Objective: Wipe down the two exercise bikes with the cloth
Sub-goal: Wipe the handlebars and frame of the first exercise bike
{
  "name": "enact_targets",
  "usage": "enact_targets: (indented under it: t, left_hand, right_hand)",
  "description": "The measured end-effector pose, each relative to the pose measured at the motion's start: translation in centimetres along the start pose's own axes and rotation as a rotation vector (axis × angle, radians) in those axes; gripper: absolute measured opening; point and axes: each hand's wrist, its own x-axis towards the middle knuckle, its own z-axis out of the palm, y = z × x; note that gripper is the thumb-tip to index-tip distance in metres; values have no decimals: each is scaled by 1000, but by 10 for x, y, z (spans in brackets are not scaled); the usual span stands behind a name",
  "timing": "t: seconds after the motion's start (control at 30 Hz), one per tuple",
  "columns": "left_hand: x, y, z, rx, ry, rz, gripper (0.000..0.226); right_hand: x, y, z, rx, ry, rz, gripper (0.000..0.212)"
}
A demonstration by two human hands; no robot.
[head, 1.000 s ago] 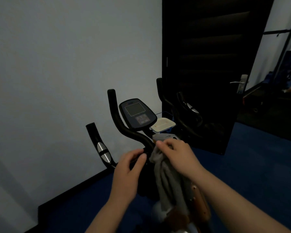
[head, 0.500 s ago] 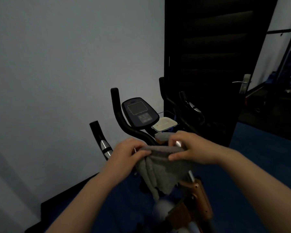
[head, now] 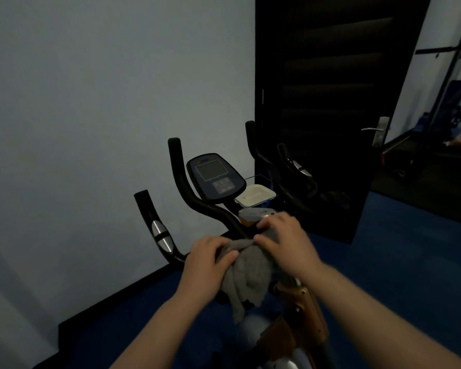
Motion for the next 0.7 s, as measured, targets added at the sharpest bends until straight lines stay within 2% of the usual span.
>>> enact_targets:
  t: [0.03,0.1,0.17,0.2,0.3,0.53,0.63,0.7]
  left_hand:
    - [-3,-4,4,-28,11,-18,8]
    - [-7,-9,12,-121,40,-61,18]
    - [-10,-9,21,-218,113,-126,27]
    - [-12,-7,25,-282,156,-167,28]
    - [-16,-2,37,-463,227,-267,25]
    - [-20,-8,31,-559,107,-257,19]
    - [-21,-9,29,-534,68,-248,18]
    - [-21,-8,32,-515,96,-266,18]
  right_hand:
    - [-6,-2,13,64,57,39,18]
    - [-14,-12,38,244,56,143,24]
    - [-20,-23,62,233,66,208,34]
    - [-22,-28,70,189,120,213,37]
    - [-29,-33,76,199,243,170,30]
    - [-46,-17,79,69,215,134,22]
    - [-16,-17,59,-143,49,10,29]
    - [-1,-20,47,-254,-72,-66,25]
